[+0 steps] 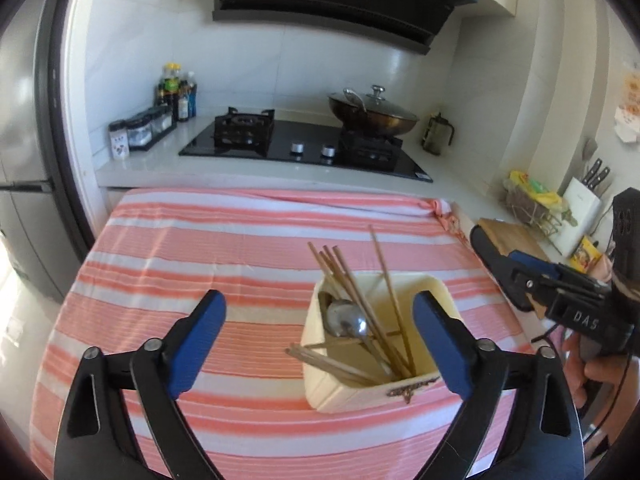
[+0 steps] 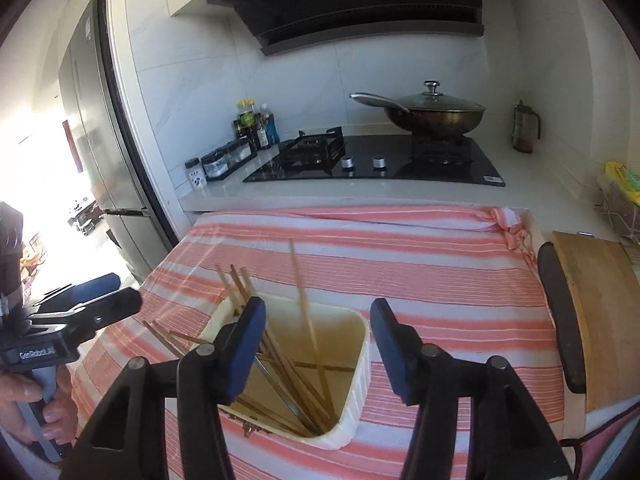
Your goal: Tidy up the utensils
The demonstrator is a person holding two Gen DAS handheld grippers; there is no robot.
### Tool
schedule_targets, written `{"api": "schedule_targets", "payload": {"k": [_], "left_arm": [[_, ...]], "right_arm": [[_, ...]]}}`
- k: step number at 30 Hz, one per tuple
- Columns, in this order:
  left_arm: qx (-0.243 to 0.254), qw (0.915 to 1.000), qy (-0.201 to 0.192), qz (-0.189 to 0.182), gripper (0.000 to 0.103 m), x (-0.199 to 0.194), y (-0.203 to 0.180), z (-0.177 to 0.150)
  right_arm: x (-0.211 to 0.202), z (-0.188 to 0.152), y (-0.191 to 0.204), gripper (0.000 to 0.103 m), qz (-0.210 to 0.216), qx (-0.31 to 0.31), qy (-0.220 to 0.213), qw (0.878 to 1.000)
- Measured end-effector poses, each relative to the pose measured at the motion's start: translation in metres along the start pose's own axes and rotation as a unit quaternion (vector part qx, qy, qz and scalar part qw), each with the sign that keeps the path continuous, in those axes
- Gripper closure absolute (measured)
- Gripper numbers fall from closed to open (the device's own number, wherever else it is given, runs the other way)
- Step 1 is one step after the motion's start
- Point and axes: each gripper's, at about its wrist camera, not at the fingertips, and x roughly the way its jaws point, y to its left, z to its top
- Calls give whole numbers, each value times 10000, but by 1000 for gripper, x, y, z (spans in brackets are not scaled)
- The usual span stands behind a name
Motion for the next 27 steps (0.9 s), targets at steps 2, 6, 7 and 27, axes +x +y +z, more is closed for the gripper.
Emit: {"api": "schedule_targets", "payload": {"k": [2,6,7,27], "left_arm": [[65,9996,-262,2,1,-23,-1,-12],[129,9997,-218,8,0,-61,-13,-42],[172,9997,-165,98,0,-69,-18,-49],[530,9891,-676,1197,0,-184,-67,-115]], "right_arm": [[-22,-6,2,45,-125,-48,-134,9998],[-78,-28,17,21,-325,-149,-518,9980],[-92,-36,23,18,-394,-185,-578,9974],[-236,-134,115,0,-959,-538,-967,9892]]}}
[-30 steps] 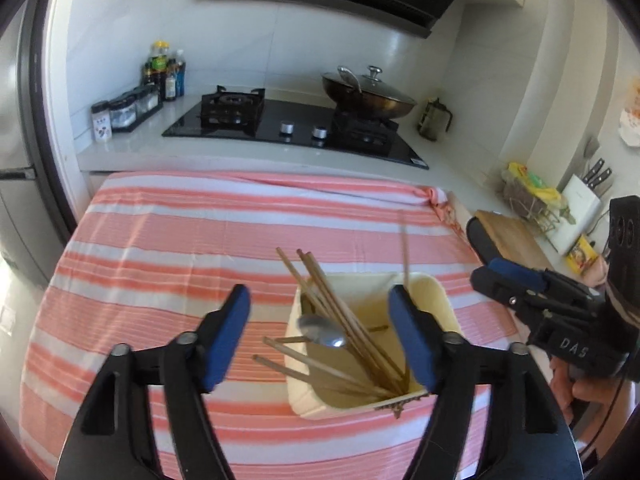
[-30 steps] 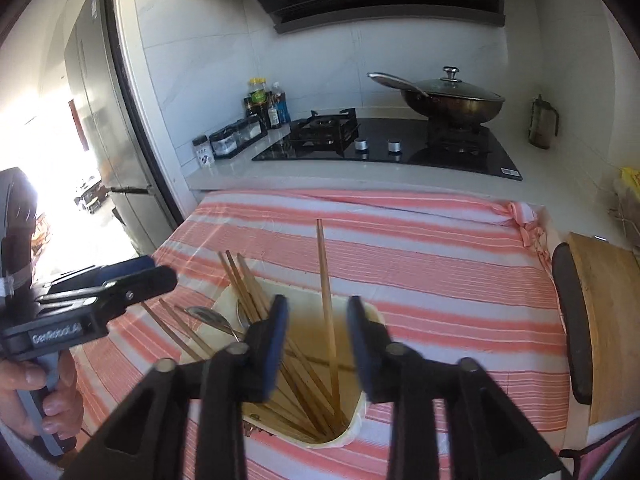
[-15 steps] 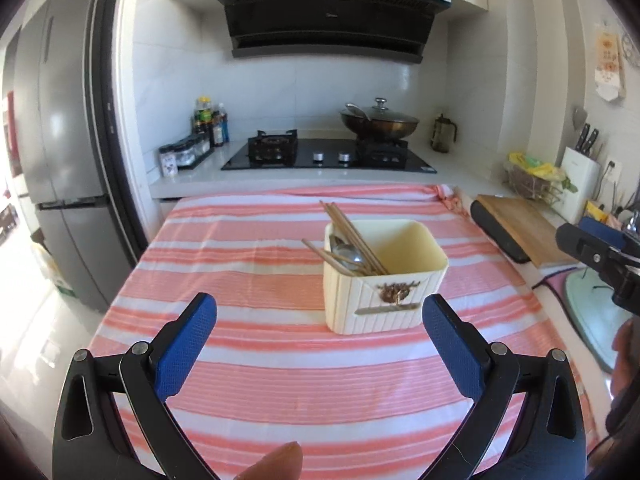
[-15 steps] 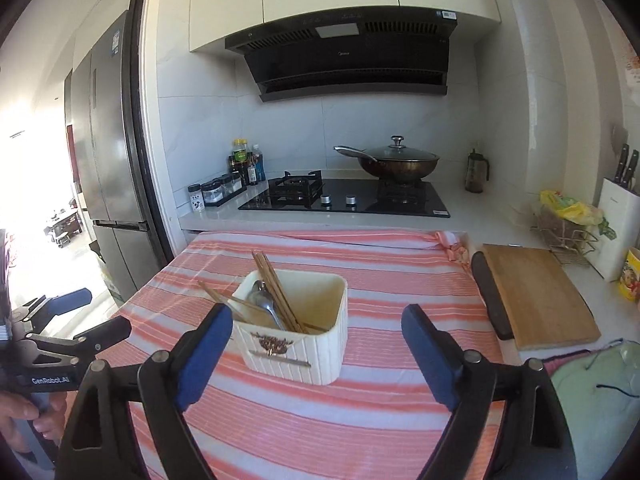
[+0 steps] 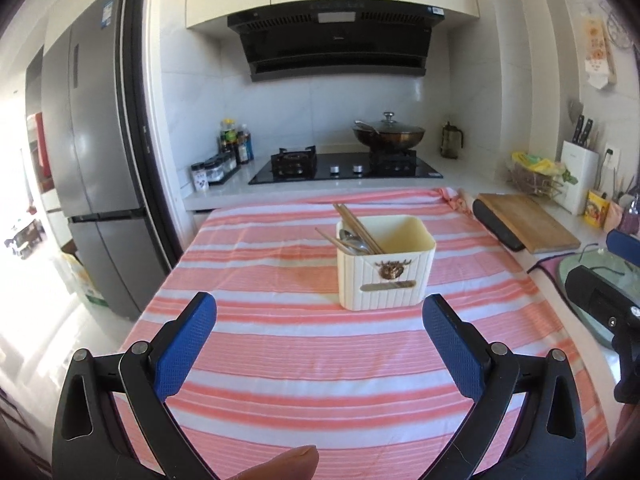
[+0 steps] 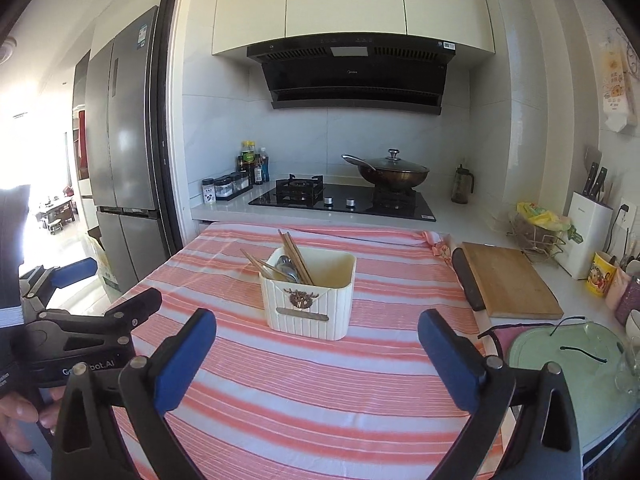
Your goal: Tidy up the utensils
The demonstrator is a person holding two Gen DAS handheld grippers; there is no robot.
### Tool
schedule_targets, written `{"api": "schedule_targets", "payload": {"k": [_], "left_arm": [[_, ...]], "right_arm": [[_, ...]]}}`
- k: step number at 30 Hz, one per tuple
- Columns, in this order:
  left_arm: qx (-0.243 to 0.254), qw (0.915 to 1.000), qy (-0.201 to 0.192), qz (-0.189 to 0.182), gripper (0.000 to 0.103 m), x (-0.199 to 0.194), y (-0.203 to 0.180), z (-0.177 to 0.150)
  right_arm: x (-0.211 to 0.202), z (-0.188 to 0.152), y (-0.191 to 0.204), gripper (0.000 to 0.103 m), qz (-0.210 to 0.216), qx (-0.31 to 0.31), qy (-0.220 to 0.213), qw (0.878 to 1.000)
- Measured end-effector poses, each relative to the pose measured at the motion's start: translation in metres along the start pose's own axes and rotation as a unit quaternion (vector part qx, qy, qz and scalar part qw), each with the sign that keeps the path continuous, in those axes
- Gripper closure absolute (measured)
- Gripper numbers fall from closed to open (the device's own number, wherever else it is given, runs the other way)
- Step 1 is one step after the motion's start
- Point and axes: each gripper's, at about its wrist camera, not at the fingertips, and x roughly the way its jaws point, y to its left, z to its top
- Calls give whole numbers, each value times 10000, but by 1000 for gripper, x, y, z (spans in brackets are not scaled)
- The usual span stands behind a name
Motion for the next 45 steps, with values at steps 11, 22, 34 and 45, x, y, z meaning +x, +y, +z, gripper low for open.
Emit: {"api": "schedule_targets", "payload": {"k": [11,22,34,45], "left_arm": [[-18,9999,-5,135,0,-23,0,-7],[-57,10000,-23,58,0,-47,3,-4],[14,10000,-66,-16,0,-64,1,-2],[-12,10000,-62,5,0,-67,3,-3]], "right_arm": [[-22,-8,14,0,-67,-63,-10,10000],[-41,-8,18,0,-173,6,-51,9998],[-63,-5,23,0,-81,-115,-190,9997],[-69,-5,21,0,-52,-52,-212,9997]]}}
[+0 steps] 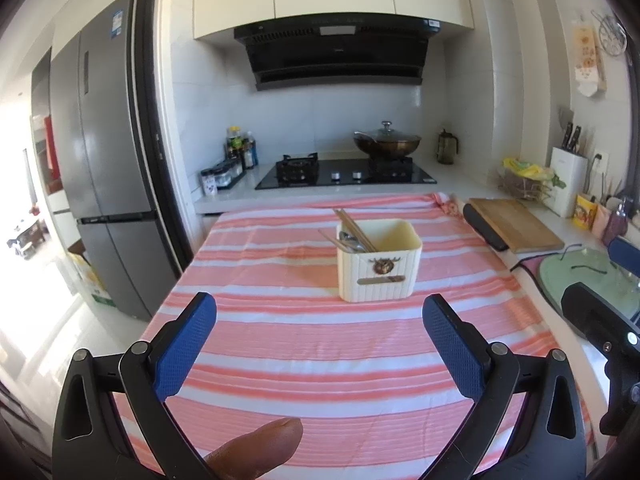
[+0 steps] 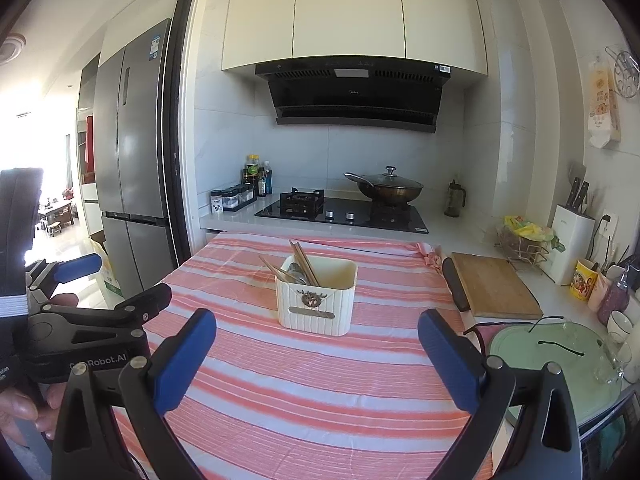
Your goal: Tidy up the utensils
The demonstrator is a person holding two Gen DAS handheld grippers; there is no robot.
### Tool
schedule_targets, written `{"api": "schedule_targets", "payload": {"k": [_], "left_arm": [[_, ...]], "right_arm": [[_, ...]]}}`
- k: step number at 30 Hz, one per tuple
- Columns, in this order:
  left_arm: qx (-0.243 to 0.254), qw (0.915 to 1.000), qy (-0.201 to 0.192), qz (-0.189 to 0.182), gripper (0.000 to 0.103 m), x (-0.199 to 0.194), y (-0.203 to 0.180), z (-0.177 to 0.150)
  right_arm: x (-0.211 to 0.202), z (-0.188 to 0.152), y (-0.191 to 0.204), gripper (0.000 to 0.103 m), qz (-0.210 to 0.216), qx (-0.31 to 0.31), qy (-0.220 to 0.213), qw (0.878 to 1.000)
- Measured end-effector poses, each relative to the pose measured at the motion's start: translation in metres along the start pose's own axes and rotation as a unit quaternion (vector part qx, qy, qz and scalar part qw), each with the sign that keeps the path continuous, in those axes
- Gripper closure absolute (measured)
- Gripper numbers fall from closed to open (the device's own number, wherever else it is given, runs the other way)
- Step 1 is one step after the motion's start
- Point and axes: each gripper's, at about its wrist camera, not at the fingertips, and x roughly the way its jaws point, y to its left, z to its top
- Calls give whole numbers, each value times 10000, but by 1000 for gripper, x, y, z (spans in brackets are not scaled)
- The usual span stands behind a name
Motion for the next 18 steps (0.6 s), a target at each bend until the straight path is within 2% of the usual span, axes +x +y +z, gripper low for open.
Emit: {"api": "schedule_targets", "payload": {"k": [18], "left_arm": [[21,10000,22,62,0,4,0,1]], "right_arm": [[2,0,-5,0,-22,41,15,10000]]}}
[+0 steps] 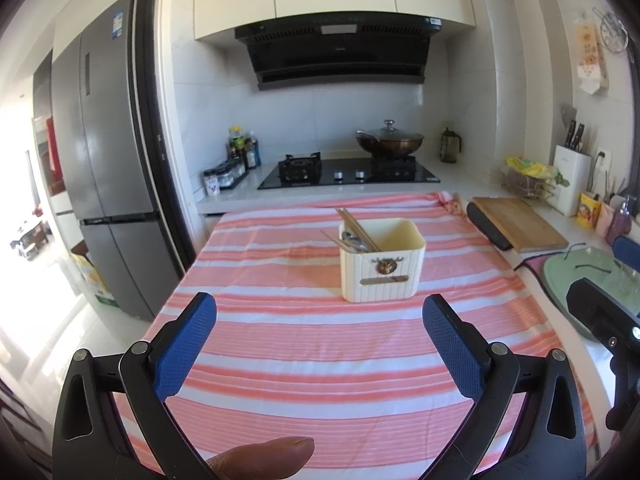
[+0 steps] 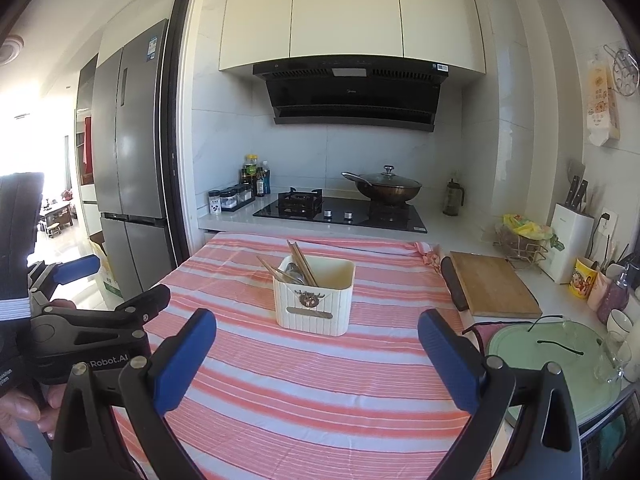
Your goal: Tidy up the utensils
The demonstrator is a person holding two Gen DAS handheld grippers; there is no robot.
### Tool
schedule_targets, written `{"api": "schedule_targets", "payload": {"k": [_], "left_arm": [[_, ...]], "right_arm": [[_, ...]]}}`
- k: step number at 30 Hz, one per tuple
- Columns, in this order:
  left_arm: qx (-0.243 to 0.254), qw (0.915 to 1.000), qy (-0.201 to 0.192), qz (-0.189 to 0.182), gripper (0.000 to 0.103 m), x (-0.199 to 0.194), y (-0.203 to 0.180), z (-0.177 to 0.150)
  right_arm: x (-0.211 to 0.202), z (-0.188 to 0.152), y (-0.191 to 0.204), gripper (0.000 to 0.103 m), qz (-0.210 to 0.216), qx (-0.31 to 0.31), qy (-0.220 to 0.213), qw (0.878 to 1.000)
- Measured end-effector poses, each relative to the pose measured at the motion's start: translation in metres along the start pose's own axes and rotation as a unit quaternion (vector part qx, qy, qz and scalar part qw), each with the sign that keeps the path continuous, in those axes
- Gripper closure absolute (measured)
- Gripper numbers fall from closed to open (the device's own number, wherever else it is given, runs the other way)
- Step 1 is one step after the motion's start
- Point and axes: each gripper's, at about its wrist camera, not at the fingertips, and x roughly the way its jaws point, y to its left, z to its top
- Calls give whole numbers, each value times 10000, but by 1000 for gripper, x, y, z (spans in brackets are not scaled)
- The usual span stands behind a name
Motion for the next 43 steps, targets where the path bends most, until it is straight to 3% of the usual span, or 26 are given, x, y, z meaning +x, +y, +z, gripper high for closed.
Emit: {"api": "schedule_targets", "payload": {"k": [43], "left_arm": [[-175,9997,9,-161,0,4,0,-5]], "right_arm": [[11,-6,3,0,-45,-49,250,9997]]}}
